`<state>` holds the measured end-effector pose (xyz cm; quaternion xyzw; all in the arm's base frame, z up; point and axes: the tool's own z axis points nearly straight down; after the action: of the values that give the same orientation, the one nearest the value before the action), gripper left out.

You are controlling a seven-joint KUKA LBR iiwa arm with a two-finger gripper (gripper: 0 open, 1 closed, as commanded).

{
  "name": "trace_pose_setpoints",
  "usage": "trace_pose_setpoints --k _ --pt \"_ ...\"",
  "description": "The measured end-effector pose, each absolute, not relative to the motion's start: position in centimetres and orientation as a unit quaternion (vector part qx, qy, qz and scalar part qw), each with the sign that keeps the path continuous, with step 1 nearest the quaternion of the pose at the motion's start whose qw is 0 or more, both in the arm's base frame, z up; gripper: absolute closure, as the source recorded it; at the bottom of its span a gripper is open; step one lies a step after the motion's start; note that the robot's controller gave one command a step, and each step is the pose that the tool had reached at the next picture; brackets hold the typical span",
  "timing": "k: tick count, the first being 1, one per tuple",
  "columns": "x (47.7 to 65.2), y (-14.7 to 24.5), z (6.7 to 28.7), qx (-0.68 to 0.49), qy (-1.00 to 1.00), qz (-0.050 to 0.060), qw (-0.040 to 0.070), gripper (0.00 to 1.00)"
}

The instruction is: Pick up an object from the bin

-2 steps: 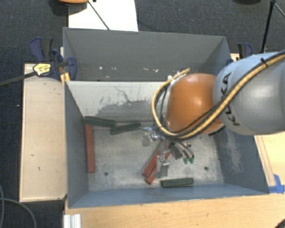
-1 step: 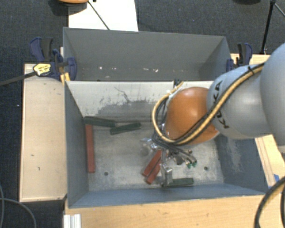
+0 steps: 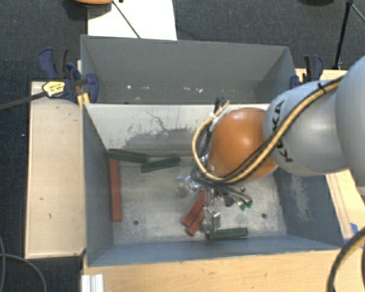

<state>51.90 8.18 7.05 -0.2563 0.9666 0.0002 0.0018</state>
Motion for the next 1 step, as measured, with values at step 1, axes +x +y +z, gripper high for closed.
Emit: trace_pose_setpoints --k 1 --pt "51.48 7.62 6.88 -0.203 0.979 0.0 0.002 0.0"
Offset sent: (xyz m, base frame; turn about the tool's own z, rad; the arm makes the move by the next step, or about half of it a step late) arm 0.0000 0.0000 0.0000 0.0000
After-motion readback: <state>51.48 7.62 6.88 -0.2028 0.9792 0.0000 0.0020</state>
